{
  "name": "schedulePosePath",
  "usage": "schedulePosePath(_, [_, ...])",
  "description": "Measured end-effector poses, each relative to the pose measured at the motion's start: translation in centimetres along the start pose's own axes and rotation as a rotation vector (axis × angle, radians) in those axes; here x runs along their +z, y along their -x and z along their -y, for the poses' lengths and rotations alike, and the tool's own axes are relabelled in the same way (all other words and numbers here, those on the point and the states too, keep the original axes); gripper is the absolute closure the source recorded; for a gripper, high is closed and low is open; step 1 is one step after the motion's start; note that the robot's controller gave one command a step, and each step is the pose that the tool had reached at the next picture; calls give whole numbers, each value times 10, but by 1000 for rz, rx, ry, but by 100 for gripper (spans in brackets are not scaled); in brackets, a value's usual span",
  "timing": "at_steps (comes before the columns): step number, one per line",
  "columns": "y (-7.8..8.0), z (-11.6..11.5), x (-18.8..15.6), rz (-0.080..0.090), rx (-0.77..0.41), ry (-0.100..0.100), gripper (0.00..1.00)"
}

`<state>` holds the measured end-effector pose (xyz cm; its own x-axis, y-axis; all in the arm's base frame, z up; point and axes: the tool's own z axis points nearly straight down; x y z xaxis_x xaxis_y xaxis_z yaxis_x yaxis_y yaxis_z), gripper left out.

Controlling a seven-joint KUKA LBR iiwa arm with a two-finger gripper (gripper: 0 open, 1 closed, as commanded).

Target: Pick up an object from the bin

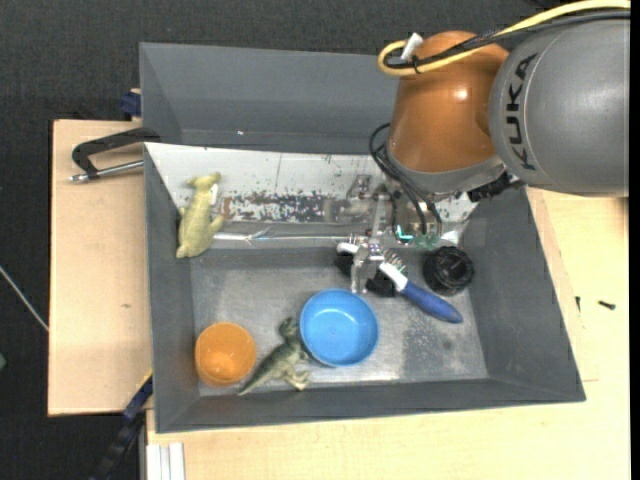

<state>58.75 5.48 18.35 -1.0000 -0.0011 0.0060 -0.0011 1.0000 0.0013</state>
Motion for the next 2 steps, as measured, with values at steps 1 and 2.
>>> schedulePosePath(1, [-79, 0, 114, 17, 94, 3, 0])
schedulePosePath(2, [-82, -42, 83, 12, 236, 3, 0])
